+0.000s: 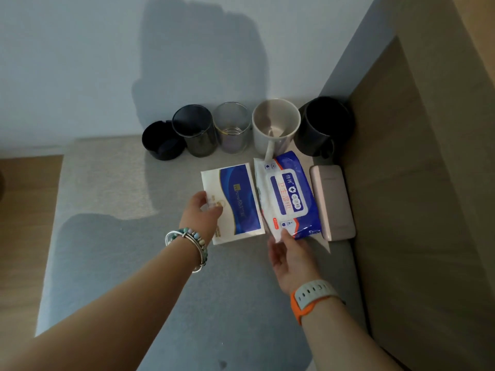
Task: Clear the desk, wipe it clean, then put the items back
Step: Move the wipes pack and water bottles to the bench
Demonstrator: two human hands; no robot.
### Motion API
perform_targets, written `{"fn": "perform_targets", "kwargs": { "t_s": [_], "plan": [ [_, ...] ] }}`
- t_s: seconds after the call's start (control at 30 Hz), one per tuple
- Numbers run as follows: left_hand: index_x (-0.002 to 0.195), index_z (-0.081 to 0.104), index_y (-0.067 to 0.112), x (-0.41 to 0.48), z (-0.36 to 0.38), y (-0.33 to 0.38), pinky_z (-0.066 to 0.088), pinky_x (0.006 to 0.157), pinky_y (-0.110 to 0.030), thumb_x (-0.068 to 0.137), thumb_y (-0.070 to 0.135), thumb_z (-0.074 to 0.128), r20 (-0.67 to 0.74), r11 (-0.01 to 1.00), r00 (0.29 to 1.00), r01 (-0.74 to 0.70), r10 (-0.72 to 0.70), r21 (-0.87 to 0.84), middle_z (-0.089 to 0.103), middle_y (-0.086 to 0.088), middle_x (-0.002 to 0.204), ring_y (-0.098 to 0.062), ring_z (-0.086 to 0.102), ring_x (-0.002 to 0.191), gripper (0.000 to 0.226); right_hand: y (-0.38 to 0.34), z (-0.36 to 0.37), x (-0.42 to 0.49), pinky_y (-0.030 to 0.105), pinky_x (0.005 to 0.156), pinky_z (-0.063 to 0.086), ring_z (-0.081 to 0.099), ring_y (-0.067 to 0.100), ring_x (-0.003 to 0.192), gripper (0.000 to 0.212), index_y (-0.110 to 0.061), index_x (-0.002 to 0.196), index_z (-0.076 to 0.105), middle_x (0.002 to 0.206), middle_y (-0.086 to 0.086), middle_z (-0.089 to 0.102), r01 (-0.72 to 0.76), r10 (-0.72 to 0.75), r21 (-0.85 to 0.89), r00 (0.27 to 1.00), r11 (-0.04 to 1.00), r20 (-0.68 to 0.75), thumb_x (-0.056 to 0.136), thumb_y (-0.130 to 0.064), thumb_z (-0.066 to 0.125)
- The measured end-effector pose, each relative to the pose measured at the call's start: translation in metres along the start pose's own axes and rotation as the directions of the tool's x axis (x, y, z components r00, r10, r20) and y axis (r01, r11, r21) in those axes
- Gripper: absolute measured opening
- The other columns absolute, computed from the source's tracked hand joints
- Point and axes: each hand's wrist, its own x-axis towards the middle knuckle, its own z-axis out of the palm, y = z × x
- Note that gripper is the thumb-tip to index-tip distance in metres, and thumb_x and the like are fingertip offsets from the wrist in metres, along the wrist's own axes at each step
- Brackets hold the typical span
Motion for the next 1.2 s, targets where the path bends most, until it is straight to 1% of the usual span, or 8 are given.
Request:
{"fn": "perform_targets", "kwargs": {
  "t_s": [0.2,0.4,0.5,0.67,0.8,0.93,1.13,1.2],
  "plan": [
    [0.137,0.04,0.014,0.004,0.006,0.008,0.045,0.098,-0.049,0.093,0.012,0.053,0.053,1.0,0.998,0.027,-0.028,0.006,0.049,-0.005,0.137,-0.028,0.053,0.116,0.046,-0.013,-0.001,0.006,0.03,0.066,0.058,0.067,0.023,0.082,0.02,-0.006,0.108,0.054,0.103,0.016,0.064,0.07,-0.074,-0.089,0.996,0.994,-0.044,0.091,-0.015,0.059],
    [0.139,0.037,0.017,0.003,0.008,0.008,0.043,0.1,-0.052,0.094,0.013,0.051,0.095,0.999,0.994,0.045,-0.046,0.017,0.049,-0.005,0.137,-0.029,0.052,0.118,0.048,-0.011,-0.002,0.012,0.043,0.084,0.054,0.062,0.02,0.074,0.014,-0.013,0.088,0.056,0.085,0.006,0.064,0.076,-0.133,-0.454,0.986,0.888,-0.096,0.09,-0.027,0.061],
    [0.142,0.034,0.018,0.0,0.007,0.011,0.042,0.101,-0.051,0.094,0.014,0.051,0.115,0.998,0.992,0.049,-0.053,0.04,0.046,-0.008,0.139,-0.03,0.05,0.121,0.051,-0.013,-0.005,0.009,0.039,0.075,0.053,0.059,0.02,0.072,0.015,-0.015,0.081,0.054,0.082,0.005,0.061,0.094,-0.174,-0.516,0.979,0.851,-0.109,0.091,-0.025,0.061],
    [0.141,0.035,0.019,-0.019,0.004,0.016,0.05,0.071,-0.027,0.094,0.02,0.052,0.113,0.957,0.991,-0.096,0.067,0.275,0.044,-0.013,0.138,-0.029,0.053,0.114,0.05,-0.017,-0.015,0.003,0.037,0.078,0.051,0.06,0.023,0.09,0.026,-0.009,0.101,0.057,0.09,0.005,0.06,0.274,-0.419,-0.658,0.905,0.702,-0.07,0.084,-0.024,0.07],
    [0.132,0.046,0.02,-0.048,-0.001,0.019,0.046,0.088,-0.031,0.092,0.02,0.054,0.121,0.827,0.952,-0.303,0.28,0.474,0.048,-0.005,0.133,-0.019,0.052,0.112,0.04,-0.022,-0.018,-0.022,0.029,0.081,0.043,0.056,0.022,0.103,0.034,-0.016,0.102,0.046,0.11,0.006,0.058,0.434,-0.544,-0.684,0.836,0.587,0.063,0.081,-0.019,0.072],
    [0.132,0.045,0.023,-0.087,-0.007,0.028,0.04,0.095,-0.03,0.093,0.023,0.05,0.294,0.597,0.892,-0.449,0.344,0.665,0.043,0.002,0.139,-0.018,0.049,0.119,0.04,-0.027,-0.018,-0.054,0.022,0.066,0.04,0.058,0.02,0.097,0.03,-0.021,0.097,0.049,0.11,0.004,0.061,0.517,-0.574,-0.755,0.786,0.404,0.231,0.078,-0.022,0.072],
    [0.129,0.045,0.027,-0.146,-0.026,0.055,0.041,0.093,-0.031,0.094,0.031,0.043,0.401,0.257,0.822,-0.523,0.404,0.813,0.05,0.004,0.131,-0.02,0.049,0.116,0.035,-0.03,-0.028,-0.124,0.026,0.089,0.041,0.049,0.025,0.116,0.031,-0.018,0.115,0.052,0.122,0.005,0.052,0.46,-0.506,-0.876,0.727,-0.142,0.464,0.086,-0.027,0.058],
    [0.128,0.045,0.027,-0.169,-0.031,0.061,0.038,0.093,-0.03,0.094,0.032,0.041,0.462,0.141,0.78,-0.56,0.423,0.816,0.051,0.003,0.128,-0.02,0.047,0.118,0.034,-0.028,-0.036,-0.151,0.027,0.095,0.04,0.046,0.024,0.119,0.035,-0.019,0.119,0.05,0.128,0.004,0.049,0.444,-0.479,-0.866,0.723,-0.23,0.498,0.087,-0.03,0.055]
  ]
}}
